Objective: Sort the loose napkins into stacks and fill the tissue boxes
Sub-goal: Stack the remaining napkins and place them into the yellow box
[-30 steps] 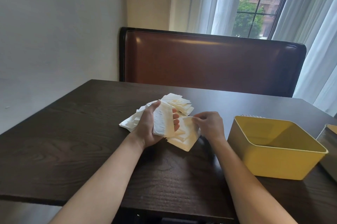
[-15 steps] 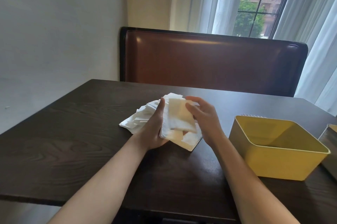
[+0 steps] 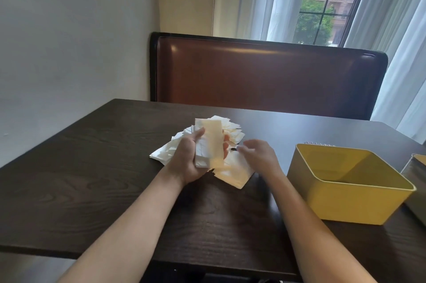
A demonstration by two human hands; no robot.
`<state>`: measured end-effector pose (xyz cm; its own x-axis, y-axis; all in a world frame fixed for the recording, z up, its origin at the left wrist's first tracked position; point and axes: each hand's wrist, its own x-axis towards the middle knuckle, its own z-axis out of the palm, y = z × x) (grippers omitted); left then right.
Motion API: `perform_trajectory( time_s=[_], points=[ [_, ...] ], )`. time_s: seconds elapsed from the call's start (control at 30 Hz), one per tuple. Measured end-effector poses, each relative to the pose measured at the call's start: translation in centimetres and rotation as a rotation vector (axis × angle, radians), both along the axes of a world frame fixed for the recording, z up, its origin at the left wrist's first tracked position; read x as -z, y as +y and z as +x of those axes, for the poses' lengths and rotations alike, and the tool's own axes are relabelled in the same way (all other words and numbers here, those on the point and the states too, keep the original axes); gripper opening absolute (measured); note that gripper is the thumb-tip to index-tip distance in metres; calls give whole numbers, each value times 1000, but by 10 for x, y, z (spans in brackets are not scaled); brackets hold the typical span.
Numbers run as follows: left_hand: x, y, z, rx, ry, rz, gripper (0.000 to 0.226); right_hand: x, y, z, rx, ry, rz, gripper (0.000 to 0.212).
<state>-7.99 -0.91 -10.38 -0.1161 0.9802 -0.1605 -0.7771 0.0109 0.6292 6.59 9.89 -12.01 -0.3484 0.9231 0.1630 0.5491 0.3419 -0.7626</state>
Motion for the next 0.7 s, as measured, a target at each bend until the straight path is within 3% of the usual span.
perform_trajectory(
  time_s=[0.07,0.13,0.27,0.53,0.6,0.7],
  points=[
    [0,1,-5,-10,-76,33,46,7,1,-1,13,-314,9,30],
    [2,0,-6,1,-97,51,44,9,1,-3,19,-358,-5,30],
    [4,0,-6,7,-41,49,40,0,-4,2,6,25,-40,17],
    [7,1,-9,10,-26,25,47,-7,-5,6,86,254,166,21],
    [8,2,-8,7,-13,27,48,-10,-8,6,69,306,155,23],
    [8,2,-7,-9,26,25,46,-20,-16,8,35,591,7,12]
  ],
)
